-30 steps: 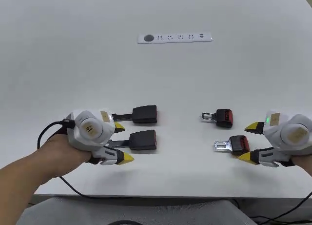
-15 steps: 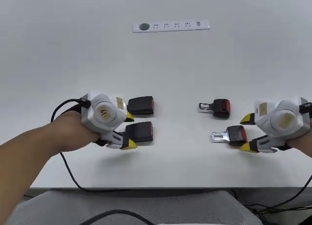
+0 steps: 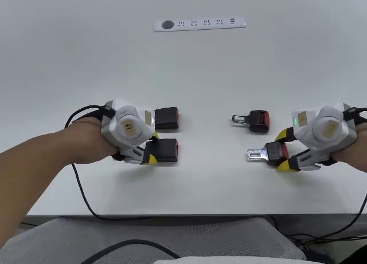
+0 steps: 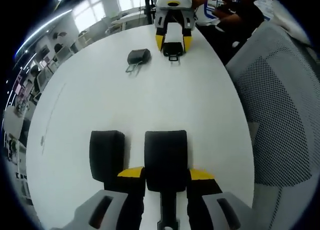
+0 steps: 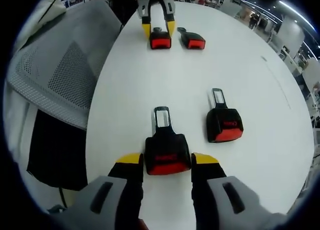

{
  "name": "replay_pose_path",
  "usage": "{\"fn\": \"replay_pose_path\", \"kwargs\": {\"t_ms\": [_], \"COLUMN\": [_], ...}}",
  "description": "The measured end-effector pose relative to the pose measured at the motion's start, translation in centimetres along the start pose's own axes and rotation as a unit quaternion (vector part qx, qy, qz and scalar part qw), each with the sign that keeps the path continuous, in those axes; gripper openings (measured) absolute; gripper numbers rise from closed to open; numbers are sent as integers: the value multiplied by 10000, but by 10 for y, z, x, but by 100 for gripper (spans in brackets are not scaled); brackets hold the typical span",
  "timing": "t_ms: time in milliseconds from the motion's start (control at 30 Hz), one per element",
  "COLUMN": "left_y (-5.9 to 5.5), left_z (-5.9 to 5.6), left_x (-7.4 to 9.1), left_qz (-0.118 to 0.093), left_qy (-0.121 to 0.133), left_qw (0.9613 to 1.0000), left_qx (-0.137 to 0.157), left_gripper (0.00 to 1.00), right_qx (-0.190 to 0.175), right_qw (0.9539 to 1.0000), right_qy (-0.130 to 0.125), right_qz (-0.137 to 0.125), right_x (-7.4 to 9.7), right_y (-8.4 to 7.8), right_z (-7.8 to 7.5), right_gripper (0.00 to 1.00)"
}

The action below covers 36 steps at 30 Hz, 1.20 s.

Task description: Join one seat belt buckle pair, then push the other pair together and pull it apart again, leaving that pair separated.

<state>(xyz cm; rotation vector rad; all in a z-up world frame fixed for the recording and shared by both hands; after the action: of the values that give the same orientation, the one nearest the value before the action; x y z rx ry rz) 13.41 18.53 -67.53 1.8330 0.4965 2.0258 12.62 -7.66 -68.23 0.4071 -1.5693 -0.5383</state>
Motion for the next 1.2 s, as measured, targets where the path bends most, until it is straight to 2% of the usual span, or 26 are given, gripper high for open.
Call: {"fn": "replay_pose_path", "kwargs": {"t_ms": [33,67,100,200,433,633,800,1067,1200], "left_y": [-4,0,-2,-4,-8,-6,-6,-3,-5], "left_z": [0,-1,1,3,5,3,4,1,3], "left_x": [-2,-2,-1,-1,-4,-4,-5,-4,-5], "left_qz": [103,-30,7,-114,-199,-160,-152,-36,-32], "left_qy": [-5,-61,-49,-91,-134,-139,-134,-138,-126], "left_qw": [9997,9999,10000,9998,9995,9996,9996,9996,9996], "left_qx": [-236,-106,-44,101,189,190,216,245,252], "left_gripper": [33,33,33,33,32,32,32,32,32], "right_qx": [17,-13,-33,-97,-179,-275,-387,-417,-474], "right_qw": [10000,10000,9999,9998,9998,9996,9992,9987,9980], "right_qy": [61,86,115,135,90,1,-101,-154,-136], "right_qz": [-28,-12,-24,-103,-13,45,-13,-253,-407], "right_x": [-1,0,0,0,-1,-3,-7,-23,-35], "right_y": [1,-1,-1,-1,-2,-1,4,33,51], "right_z": [2,1,0,1,-1,-1,-1,2,2], "right_gripper": [34,34,34,34,34,34,34,34,34]}}
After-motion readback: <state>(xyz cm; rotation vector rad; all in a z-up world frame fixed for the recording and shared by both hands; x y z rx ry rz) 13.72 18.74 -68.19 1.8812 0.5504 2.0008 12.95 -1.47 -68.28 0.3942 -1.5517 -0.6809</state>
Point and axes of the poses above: the centre of the closed fingertips' face, and the gripper's own axes: x roughly backward along the fingers, z roughly to its left, y roughly out of its top, the point moved 1 cm from there along x, roughly backward along the fingers, and after that the axes turned 6 degrees about -z, right-handed, at the moved point
